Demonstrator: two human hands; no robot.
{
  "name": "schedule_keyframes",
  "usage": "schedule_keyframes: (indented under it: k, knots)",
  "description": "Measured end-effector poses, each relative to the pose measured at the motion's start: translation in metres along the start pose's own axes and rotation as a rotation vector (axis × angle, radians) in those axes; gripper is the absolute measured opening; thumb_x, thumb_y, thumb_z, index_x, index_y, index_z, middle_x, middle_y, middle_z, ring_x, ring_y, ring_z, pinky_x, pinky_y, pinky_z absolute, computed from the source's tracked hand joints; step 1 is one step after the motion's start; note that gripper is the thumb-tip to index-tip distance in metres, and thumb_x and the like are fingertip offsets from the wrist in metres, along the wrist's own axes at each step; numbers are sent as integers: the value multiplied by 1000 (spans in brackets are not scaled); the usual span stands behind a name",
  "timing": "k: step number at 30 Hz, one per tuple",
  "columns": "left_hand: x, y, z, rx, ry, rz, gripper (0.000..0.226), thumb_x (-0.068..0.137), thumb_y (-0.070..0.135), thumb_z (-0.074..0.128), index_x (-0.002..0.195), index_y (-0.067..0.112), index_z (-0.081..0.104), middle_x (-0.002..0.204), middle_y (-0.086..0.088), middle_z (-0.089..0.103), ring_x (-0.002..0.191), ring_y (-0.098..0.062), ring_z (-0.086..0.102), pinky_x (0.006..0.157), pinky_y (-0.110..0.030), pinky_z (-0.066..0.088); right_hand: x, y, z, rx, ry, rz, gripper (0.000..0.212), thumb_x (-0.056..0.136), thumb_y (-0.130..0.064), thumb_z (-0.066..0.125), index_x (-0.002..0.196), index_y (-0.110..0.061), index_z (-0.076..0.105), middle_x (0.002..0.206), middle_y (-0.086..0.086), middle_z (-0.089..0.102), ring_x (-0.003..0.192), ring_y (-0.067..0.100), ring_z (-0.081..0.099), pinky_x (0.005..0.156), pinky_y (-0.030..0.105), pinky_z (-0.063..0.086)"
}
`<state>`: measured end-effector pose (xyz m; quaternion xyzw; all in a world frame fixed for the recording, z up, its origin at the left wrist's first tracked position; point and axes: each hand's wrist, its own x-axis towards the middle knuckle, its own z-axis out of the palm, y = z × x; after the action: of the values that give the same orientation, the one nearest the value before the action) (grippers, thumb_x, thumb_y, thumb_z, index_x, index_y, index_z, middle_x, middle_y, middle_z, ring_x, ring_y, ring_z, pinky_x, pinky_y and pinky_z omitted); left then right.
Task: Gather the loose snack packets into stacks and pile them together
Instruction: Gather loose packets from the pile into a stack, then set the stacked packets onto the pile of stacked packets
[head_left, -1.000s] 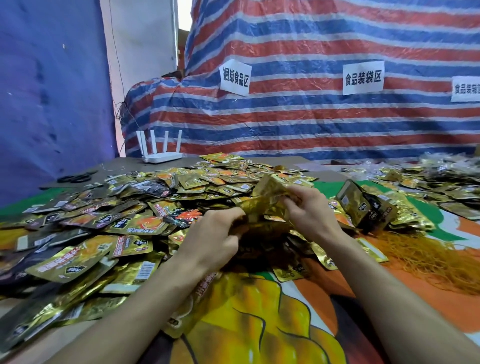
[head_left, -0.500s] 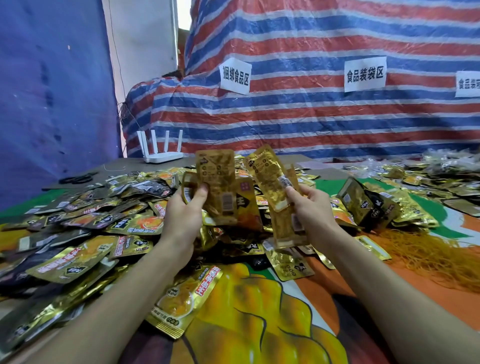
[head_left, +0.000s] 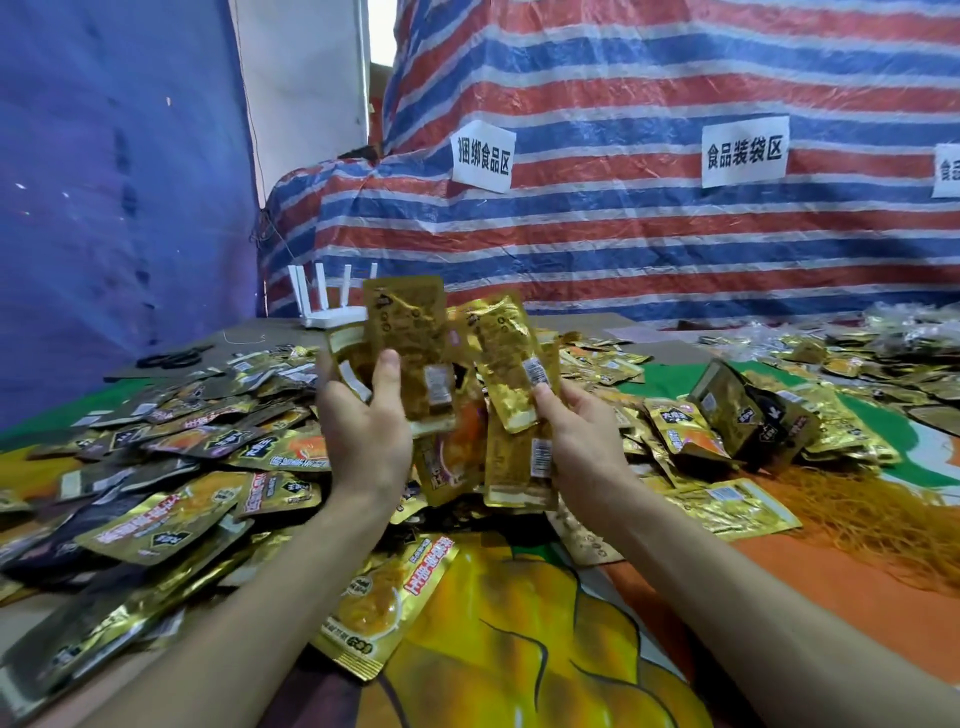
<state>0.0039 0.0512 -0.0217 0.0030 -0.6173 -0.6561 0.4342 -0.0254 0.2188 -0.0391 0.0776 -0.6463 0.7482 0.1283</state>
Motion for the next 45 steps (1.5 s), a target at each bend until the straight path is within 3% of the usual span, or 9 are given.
schedule_keyframes:
  k: [7,11,14,25,28,31,37,42,45]
  knots:
    - [-18,-13,11,101,-394,-60,48,91,4,69,133,12,50,119,-5,68,110,-18,66,95,-32,55,-11,7,10,-46,-58,-132,25,107,-15,48,102,-22,71,95,5,78,87,24,76,71,37,63]
    - [-16,-18,9,22,-472,-231,42,77,-5,79,112,13,63,94,0,77,87,-17,75,65,-22,59,-12,9,11,-61,-63,-135,26,108,-13,44,105,-22,68,101,8,77,92,23,75,76,37,62]
    - [-20,-15,11,-45,-534,-353,34,75,-9,79,103,7,71,89,-5,79,81,-24,76,65,-33,63,-15,7,14,-68,-61,-154,26,108,-13,43,107,-23,67,104,6,75,96,22,74,80,37,61]
    - [-19,-11,10,-174,-556,-545,24,83,7,76,106,1,72,96,-15,77,88,-33,75,83,-46,60,-8,8,12,96,66,-128,26,107,-14,46,99,-22,69,87,6,75,79,25,71,77,48,59]
    - [-15,-12,9,-144,-544,-546,11,86,14,75,89,4,77,88,-11,78,82,-29,76,77,-37,60,-5,6,9,140,123,-95,26,107,-14,45,101,-22,68,94,9,76,87,30,73,81,48,61]
    - [-11,-10,7,-117,-539,-484,17,84,21,71,78,11,82,95,-13,78,96,-33,72,97,-50,53,-7,2,9,147,138,-109,25,108,-14,45,102,-23,67,104,18,75,99,42,70,88,58,58]
    - [-2,-8,1,-213,-498,-539,31,89,14,53,67,13,76,87,-15,74,78,-31,68,75,-46,54,-16,-1,10,98,49,-142,21,107,-16,47,104,-23,67,98,12,77,94,38,73,83,59,59]
    - [-10,-3,6,-215,-490,-343,7,86,9,73,88,16,76,84,-2,77,77,-19,75,63,-33,60,-25,1,16,17,-17,-246,14,100,-9,60,109,-18,66,100,10,77,91,30,75,82,56,60]
    - [-15,-5,11,-208,-508,-349,44,78,17,83,118,9,66,102,-5,78,90,-21,76,75,-36,63,-28,3,17,17,-94,-284,23,94,0,66,112,-14,64,104,9,76,97,26,74,85,44,60]
